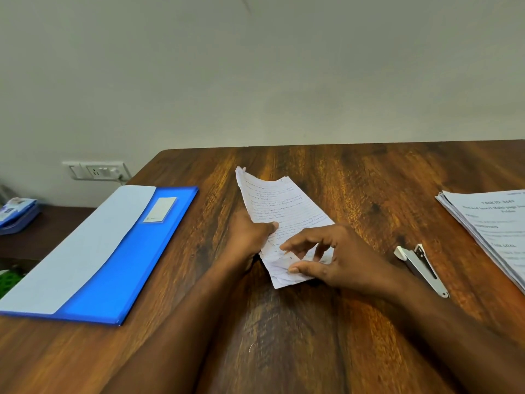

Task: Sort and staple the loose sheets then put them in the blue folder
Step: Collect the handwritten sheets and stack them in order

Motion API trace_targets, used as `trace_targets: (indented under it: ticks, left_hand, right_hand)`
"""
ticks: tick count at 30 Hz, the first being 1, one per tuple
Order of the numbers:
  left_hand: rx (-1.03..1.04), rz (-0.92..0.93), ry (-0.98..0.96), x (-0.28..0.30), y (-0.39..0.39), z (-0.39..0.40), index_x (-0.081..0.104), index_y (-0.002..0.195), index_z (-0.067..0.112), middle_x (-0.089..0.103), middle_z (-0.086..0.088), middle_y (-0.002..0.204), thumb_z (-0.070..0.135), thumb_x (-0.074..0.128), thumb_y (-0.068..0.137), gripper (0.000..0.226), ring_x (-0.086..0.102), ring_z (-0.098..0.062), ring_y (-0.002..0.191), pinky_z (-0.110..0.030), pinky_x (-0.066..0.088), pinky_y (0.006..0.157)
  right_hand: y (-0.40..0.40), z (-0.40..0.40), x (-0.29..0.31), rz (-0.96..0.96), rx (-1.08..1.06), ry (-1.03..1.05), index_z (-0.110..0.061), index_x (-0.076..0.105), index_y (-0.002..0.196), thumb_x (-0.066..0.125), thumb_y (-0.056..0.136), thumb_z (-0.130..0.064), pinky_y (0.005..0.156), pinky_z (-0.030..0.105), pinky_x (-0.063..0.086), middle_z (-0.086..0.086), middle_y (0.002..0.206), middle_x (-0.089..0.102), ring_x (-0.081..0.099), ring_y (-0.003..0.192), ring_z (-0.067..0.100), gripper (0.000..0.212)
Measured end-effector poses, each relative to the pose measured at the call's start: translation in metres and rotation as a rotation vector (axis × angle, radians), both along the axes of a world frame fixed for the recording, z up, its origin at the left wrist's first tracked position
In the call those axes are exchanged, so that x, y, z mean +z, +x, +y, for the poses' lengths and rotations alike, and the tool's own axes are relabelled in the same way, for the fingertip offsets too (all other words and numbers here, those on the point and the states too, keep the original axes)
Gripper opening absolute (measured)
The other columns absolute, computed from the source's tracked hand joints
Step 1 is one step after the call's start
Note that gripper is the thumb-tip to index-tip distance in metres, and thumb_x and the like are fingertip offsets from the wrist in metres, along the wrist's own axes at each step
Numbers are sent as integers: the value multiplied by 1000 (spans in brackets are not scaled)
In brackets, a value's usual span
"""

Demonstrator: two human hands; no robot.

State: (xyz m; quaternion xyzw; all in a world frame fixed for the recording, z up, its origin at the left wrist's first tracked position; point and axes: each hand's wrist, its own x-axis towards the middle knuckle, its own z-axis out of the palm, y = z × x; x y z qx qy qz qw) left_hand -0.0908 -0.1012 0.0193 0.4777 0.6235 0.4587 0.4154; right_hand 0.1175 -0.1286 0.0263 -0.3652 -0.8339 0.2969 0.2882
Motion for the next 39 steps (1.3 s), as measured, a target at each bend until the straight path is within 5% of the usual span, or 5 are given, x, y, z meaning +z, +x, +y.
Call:
trace_targets:
  ticks: [7,14,22,27,39]
  left_hand:
    - [21,-21,-10,0,-1,2,62,135,16,70,-1,133,5,75,91,47,70,-22,115,-48,60,97]
    - [21,-26,-14,-1,-1,2,65,129,18,72,-1,130,5,76,90,43,73,-19,110,-46,62,94]
    - [-1,-37,0,0,1,-1,63,128,20,71,-1,131,4,74,92,41,72,-20,111,-42,62,91]
    - [4,-22,12,0,3,-1,61,133,19,69,1,133,5,73,93,44,71,-19,113,-30,60,82]
    - [37,-18,-3,-2,5,0,62,134,18,70,-2,133,2,76,89,49,71,-23,114,-47,62,93]
  right_hand:
    - [-2,-5,2,-132,92,360,-34,75,96,72,84,-10,76,32,59,-14,116,68,66,104,7,28]
    - [-2,-15,1,-255,81,393,-29,77,123,80,84,-50,80,22,54,-11,121,69,62,105,5,44]
    - [-2,-7,-4,-166,26,314,-27,81,115,79,85,-50,70,7,37,-15,99,72,55,84,-10,38]
    - [-2,-6,-8,-102,8,254,-26,81,115,74,89,-45,67,16,50,-16,99,75,64,87,0,33]
    - [-14,-7,-21,97,-249,195,-32,77,99,79,85,-48,66,33,58,-21,98,75,70,87,6,22]
